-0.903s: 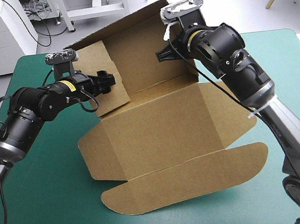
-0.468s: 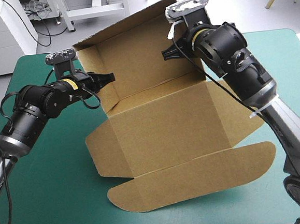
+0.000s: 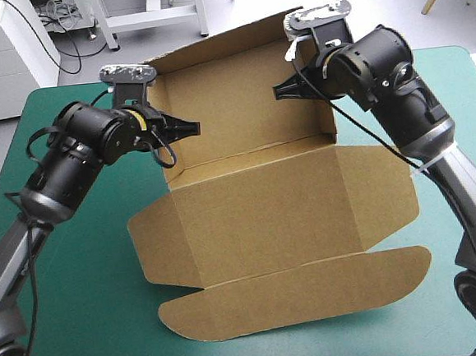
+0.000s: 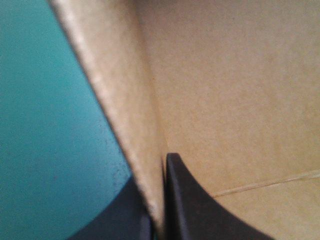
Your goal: Fold the box
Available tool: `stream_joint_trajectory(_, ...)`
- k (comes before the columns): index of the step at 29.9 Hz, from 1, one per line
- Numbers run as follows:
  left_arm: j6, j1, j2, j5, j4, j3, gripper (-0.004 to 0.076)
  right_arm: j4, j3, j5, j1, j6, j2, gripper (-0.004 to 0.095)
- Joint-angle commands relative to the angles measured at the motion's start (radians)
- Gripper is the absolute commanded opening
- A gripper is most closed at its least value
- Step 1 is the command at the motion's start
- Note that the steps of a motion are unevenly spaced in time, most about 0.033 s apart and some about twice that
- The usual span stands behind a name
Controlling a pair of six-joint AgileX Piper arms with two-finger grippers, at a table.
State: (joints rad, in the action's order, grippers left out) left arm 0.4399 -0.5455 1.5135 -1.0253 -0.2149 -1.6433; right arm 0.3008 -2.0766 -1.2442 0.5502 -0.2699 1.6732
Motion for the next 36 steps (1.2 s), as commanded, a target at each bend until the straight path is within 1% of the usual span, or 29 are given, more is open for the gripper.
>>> stream_joint_trajectory(1, -0.019, -0.046, 0.102, -0.123, -0.034, -0.203, -0.001, -0.232, 0.01, 0.039, -0.071, 0.055, -0.034, -0.0004)
stream_joint_trajectory(4, -0.022, -0.046, 0.219, -0.249, -0.056, -0.32, -0.001, -0.207, 0.081, 0.039, -0.116, 0.062, -0.03, -0.0004)
stream_joint_trajectory(5, -0.022, -0.046, 0.247, -0.269, -0.061, -0.35, -0.001, -0.201, 0.115, 0.039, -0.129, 0.069, -0.03, -0.0004)
stream_joint_trajectory(10, -0.022, -0.046, 0.358, -0.27, -0.012, -0.394, -0.001, -0.258, 0.275, 0.044, -0.189, 0.115, -0.023, -0.0004)
stream_joint_trajectory(14, -0.022, -0.036, 0.412, -0.27, 0.048, -0.394, -0.001, -0.293, 0.336, 0.048, -0.218, 0.142, 0.006, -0.0004)
stream_joint_trajectory(18, -0.038, -0.006, 0.448, -0.27, 0.133, -0.394, -0.001, -0.294, 0.34, 0.049, -0.227, 0.144, 0.046, -0.0004)
stream_joint_trajectory(28, -0.04, 0.012, 0.47, -0.27, 0.116, -0.394, -0.001, -0.301, 0.34, 0.073, -0.227, 0.16, 0.16, -0.0004)
stream_joint_trajectory(36, -0.045, 0.012, 0.486, -0.27, 0.153, -0.394, -0.001, -0.301, 0.34, 0.109, -0.227, 0.171, 0.173, -0.0004)
